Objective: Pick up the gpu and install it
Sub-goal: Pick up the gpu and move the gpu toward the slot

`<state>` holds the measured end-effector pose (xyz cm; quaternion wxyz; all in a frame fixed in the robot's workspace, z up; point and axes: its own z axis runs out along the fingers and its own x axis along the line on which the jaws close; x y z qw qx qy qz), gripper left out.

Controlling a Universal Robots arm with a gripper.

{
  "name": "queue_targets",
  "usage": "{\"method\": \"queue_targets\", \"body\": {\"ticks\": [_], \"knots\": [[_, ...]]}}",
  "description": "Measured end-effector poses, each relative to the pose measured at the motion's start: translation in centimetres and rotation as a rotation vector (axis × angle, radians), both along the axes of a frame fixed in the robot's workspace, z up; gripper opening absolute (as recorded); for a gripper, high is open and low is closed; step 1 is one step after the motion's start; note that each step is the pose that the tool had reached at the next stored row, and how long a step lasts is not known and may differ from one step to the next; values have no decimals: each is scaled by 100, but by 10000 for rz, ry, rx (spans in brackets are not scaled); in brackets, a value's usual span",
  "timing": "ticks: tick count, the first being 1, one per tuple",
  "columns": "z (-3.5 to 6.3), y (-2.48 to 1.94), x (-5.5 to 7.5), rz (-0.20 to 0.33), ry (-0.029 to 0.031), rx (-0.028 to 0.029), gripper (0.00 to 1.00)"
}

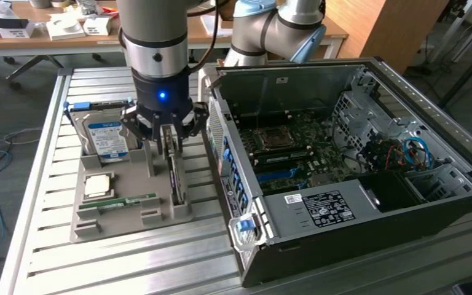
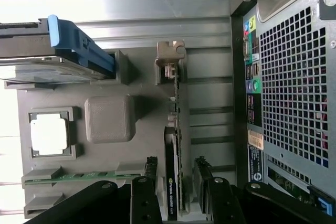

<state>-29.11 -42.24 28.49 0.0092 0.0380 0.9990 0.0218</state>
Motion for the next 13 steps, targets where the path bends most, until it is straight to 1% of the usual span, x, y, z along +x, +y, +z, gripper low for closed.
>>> {"method": "queue_targets", "body": {"ticks": [7,13], "knots": [[-14,0,0,0,-2,2,42],[-110,-2,0,0,7,4,42]]}}
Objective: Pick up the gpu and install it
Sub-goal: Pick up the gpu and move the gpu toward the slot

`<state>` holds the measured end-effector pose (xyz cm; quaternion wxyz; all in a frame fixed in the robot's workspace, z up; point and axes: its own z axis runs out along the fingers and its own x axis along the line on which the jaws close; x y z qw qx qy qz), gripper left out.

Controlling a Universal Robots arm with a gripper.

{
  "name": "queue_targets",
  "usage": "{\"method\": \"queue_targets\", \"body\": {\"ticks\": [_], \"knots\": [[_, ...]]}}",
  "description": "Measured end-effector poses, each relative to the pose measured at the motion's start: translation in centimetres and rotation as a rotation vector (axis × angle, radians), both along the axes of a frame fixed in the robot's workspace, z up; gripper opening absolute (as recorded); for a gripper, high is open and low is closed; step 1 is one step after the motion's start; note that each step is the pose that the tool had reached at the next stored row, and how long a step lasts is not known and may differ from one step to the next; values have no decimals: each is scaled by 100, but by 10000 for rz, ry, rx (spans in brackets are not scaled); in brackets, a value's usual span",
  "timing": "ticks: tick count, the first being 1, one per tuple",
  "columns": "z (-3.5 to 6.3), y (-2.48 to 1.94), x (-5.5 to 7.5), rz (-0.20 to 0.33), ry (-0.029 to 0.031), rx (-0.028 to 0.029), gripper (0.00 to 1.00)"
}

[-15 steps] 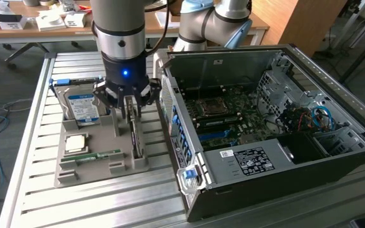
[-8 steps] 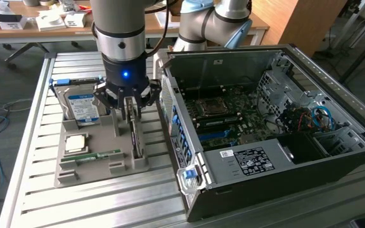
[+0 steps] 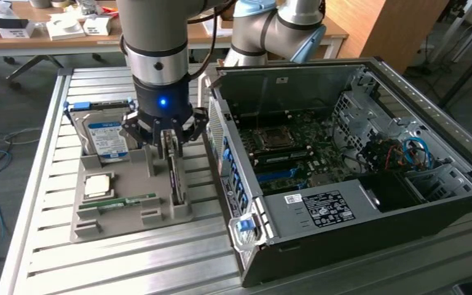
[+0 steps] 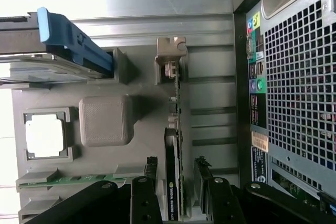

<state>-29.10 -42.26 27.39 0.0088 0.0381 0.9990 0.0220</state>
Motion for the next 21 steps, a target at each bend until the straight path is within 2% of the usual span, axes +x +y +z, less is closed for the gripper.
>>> {"method": "queue_targets", "body": {"ticks": [15,21], "knots": [[-154,-11,0,0,55,0,42],[-184,-15,0,0,73,-1,42]]}}
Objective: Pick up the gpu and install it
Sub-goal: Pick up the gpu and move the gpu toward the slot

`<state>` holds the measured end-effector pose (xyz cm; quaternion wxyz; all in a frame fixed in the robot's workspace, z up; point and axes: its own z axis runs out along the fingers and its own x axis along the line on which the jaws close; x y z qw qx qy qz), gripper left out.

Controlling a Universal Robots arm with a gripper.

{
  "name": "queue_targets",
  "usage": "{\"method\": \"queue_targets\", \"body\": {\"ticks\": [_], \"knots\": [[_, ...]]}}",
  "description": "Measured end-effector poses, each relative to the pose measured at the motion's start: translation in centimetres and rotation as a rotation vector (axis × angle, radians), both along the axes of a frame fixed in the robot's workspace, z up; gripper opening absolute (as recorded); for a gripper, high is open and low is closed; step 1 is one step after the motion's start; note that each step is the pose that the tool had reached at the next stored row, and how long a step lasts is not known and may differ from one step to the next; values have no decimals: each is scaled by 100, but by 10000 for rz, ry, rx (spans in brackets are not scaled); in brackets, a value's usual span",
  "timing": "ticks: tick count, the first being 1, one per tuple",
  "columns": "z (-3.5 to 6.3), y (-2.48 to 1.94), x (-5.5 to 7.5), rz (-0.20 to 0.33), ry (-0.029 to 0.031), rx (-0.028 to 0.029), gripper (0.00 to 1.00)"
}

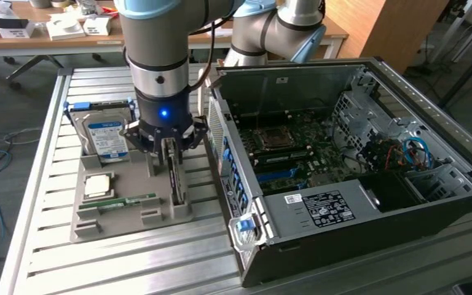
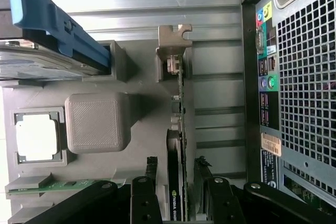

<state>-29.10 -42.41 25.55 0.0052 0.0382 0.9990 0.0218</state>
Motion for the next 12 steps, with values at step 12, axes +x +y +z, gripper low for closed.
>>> {"method": "queue_targets", "body": {"ticks": [12], "knots": [[-82,-20,4,0,3,3,42]]}}
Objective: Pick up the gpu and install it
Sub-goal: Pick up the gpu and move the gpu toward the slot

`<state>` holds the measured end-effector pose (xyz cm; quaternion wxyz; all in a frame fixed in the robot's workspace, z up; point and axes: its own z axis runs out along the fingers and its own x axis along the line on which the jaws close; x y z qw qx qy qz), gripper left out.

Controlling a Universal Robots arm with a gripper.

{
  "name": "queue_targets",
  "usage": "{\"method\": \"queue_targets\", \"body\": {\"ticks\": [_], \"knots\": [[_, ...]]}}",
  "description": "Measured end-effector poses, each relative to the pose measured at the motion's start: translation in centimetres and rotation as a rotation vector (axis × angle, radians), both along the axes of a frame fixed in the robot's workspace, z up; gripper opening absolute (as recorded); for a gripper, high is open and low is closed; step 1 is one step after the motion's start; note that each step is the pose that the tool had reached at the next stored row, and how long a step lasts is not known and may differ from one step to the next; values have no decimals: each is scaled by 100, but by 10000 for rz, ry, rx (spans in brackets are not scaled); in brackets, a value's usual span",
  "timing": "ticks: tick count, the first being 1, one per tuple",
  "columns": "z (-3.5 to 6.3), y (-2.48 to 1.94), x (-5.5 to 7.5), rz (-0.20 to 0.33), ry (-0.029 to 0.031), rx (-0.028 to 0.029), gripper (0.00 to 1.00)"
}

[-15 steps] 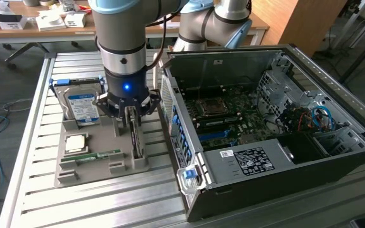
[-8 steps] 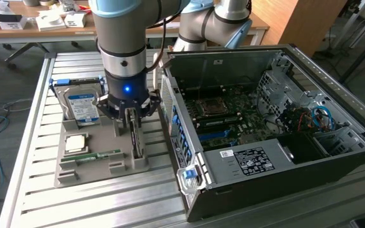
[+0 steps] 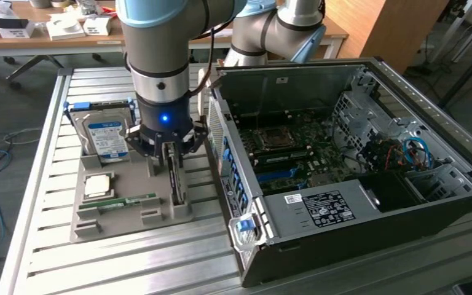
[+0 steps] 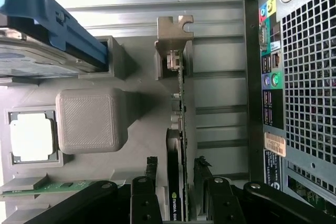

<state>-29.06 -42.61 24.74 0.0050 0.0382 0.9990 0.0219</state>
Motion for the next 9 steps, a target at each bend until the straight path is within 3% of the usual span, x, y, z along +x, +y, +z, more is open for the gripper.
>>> {"method": "queue_targets", "body": {"ticks": [9], "knots": [[-95,-3,-1,0,4,-3,42]]}}
